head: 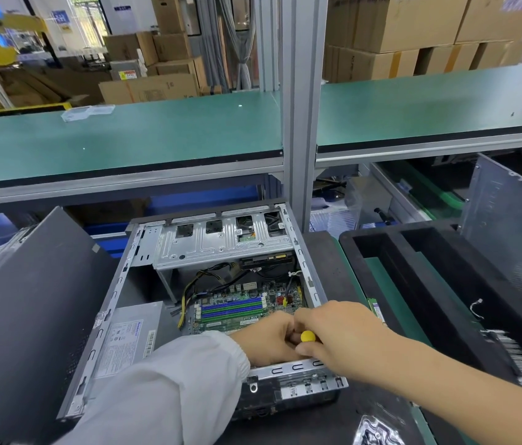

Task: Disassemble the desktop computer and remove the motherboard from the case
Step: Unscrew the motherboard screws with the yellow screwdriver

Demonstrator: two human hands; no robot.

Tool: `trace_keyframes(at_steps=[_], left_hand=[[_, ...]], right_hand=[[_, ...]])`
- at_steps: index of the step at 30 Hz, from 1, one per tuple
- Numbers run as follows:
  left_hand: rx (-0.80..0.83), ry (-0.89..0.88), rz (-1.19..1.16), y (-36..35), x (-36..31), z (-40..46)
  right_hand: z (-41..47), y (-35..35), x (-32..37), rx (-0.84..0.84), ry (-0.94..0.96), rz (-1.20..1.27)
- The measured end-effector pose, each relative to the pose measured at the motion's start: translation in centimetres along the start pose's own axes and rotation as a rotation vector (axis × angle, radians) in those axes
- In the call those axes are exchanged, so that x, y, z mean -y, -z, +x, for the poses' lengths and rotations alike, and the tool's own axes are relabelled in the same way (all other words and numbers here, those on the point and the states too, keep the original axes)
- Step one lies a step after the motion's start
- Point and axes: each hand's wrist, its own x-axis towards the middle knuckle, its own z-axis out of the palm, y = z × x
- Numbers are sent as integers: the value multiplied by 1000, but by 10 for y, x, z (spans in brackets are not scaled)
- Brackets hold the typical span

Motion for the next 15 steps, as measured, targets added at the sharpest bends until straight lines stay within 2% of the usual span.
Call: trace_keyframes(at_steps=[4, 8, 11, 15], left_hand=[[36, 24, -23, 0, -2, -2], [0, 4, 9, 1, 0, 0], [23, 27, 0, -1, -2, -1], [-22, 24, 4, 1, 1, 0]], right_hand=[[2, -5, 1, -25, -17, -119], [-1, -3, -1, 19, 18, 31], [1, -3, -1, -44, -3, -53], [1, -1, -1, 30, 22, 6]])
